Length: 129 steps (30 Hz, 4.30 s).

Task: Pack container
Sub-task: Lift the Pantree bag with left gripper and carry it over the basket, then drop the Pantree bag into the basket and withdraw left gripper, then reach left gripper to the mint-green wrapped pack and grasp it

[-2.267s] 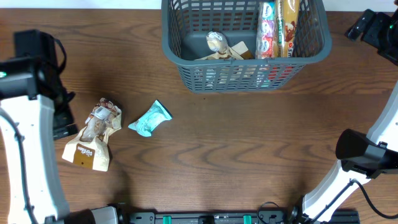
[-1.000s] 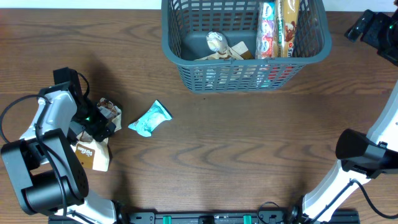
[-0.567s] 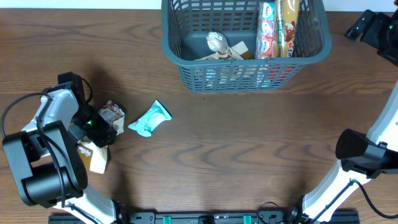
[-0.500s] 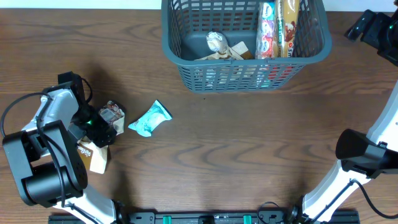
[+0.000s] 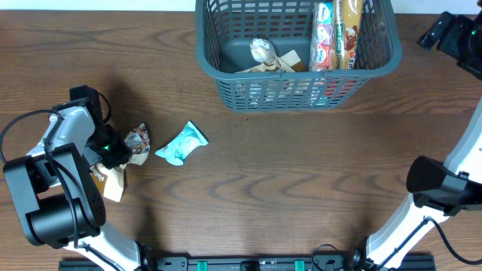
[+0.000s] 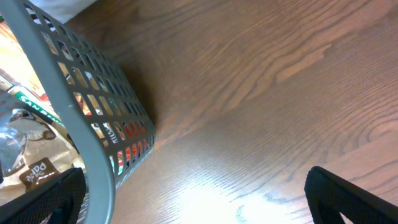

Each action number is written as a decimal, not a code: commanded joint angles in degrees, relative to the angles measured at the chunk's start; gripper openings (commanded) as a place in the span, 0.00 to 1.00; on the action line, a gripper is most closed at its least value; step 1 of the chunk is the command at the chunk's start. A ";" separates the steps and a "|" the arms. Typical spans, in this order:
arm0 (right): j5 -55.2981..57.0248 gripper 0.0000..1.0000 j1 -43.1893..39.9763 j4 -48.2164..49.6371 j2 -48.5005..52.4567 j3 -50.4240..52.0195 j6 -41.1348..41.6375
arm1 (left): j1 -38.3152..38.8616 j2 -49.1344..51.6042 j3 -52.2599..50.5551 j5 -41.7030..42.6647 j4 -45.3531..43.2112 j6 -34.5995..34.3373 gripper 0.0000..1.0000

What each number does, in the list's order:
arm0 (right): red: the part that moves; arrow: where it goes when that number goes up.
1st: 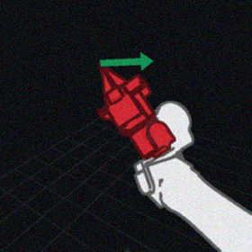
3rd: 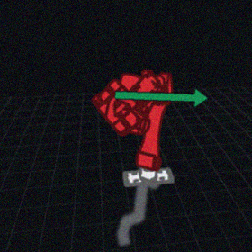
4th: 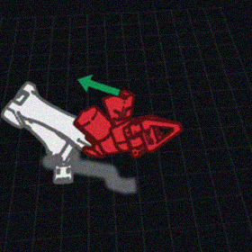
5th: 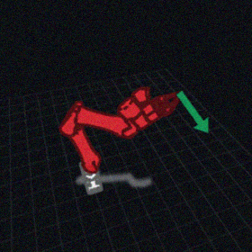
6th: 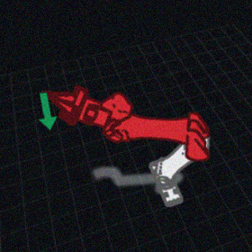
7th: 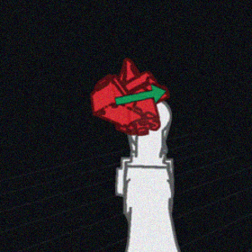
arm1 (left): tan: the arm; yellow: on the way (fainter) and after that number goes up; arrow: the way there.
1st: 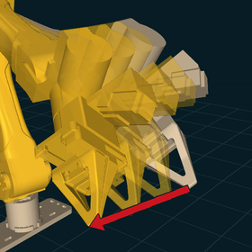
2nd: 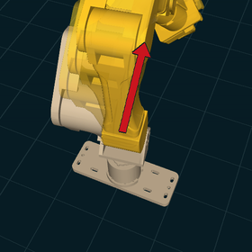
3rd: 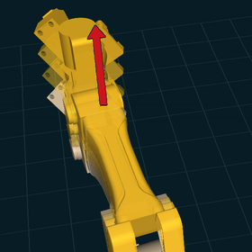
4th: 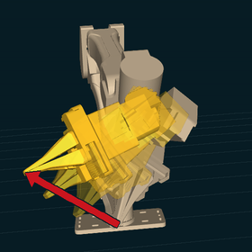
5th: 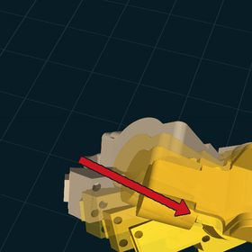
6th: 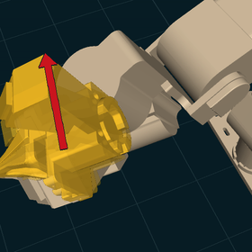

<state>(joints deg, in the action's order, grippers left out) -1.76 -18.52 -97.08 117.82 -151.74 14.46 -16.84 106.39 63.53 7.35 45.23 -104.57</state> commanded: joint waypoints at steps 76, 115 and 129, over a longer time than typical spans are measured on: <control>-0.20 0.99 -0.24 -0.17 -0.15 0.07 -0.33 | 47.34 13.84 52.24 -12.81 -11.47 79.54 0.85; -0.20 0.99 -0.24 -0.17 -0.15 0.04 -0.33 | 23.08 -17.64 50.90 -30.38 44.44 13.38 0.99; -0.22 0.99 -0.24 -0.17 -0.15 0.07 -0.35 | 22.62 -17.64 23.54 -9.60 19.61 6.16 0.99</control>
<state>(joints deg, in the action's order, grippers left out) -1.76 -18.52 -97.08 117.82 -151.74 14.46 6.07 88.64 92.51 -9.15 66.61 -94.83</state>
